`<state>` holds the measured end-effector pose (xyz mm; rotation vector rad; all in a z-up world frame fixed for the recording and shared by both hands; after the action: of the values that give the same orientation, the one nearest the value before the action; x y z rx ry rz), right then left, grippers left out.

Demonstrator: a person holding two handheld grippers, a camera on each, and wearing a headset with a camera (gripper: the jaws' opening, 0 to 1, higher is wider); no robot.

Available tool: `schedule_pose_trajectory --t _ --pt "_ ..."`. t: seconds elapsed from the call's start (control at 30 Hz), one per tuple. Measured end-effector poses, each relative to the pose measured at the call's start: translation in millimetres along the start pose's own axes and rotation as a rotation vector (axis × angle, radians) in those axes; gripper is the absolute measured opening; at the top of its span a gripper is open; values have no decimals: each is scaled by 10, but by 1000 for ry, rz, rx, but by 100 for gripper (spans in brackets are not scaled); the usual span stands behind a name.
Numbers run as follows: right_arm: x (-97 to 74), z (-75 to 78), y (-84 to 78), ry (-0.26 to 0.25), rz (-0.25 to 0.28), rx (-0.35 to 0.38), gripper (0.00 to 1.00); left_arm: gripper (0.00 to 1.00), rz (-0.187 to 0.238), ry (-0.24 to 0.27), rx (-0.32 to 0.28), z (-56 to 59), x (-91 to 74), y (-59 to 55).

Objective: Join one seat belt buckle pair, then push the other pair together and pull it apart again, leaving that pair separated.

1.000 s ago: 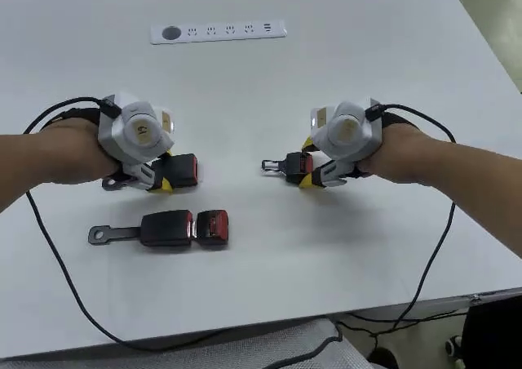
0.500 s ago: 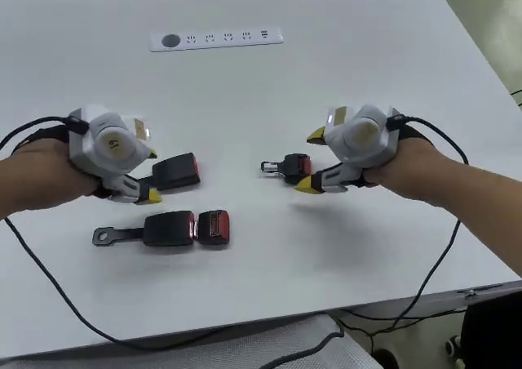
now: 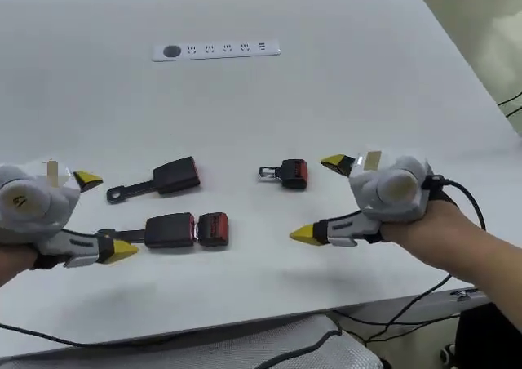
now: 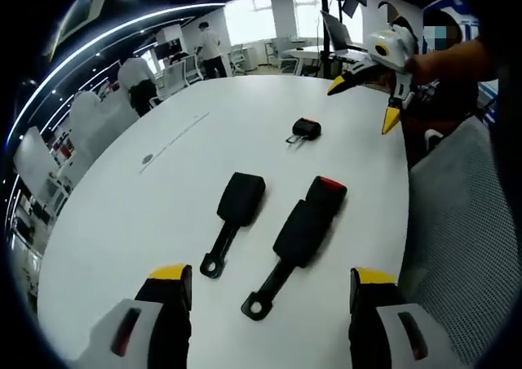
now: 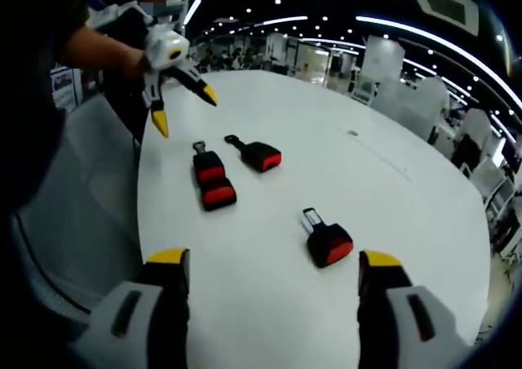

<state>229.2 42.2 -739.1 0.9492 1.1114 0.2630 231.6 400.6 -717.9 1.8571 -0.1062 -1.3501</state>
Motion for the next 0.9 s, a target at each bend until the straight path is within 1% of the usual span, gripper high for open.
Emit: schedule_pose_trajectory --t 0.1,0.13,0.2,0.27,0.3,0.37,0.4,0.47,0.5,0.53,0.57,0.7,0.77,0.8,0.9 --pt "-68 -84 -15 -6 -1 27 92 85 17 18 -50 13 -90 -66" --pt "-89 -101 -19 -7 0 37 94 89 22 27 -55 15 -115 -83" --pt "-141 -138 -39 -8 -12 67 97 94 27 26 -76 27 -166 -130" --pt "-193 -146 -77 -18 -21 86 100 98 39 36 -81 28 -204 -179" --pt "-215 -155 -93 -15 -19 96 100 99 41 42 -86 19 -221 -212" --pt "-253 -164 -131 -26 -17 102 100 100 42 57 -102 8 -255 -254" --pt "-266 -159 -148 -32 -20 106 100 100 51 64 -114 7 -280 -274" --pt "-294 -146 -196 -45 -19 137 100 100 56 64 -123 24 -303 -304" --pt "-316 -145 -203 -52 -11 154 100 100 52 67 -122 44 -313 -336" --pt "-319 -157 -182 -48 23 190 100 100 48 70 -117 54 -320 -363" --pt "-330 -163 -165 -43 46 220 100 100 46 75 -109 69 -334 -389" --pt "-344 -147 -145 -63 29 184 100 100 47 76 -137 96 -377 -419" --pt "-343 -135 -125 -70 32 171 100 100 52 79 -137 98 -394 -417" --pt "-345 -120 -115 -79 35 167 100 100 57 87 -147 91 -401 -416" --pt "-345 -91 -103 -87 39 161 100 100 50 97 -151 88 -406 -443"
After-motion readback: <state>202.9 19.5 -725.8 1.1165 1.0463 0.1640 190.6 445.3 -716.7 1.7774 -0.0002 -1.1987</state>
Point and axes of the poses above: the centre of the closed fingertips' face, and the gripper's own axes: x roughly forward along the fingers, z roughly to its right, y roughly out of its top, the point moved 8 cm from there along -x, roughly backward along the fingers, and after that the axes turned 1 degree about -x, right-handed, at the moved point
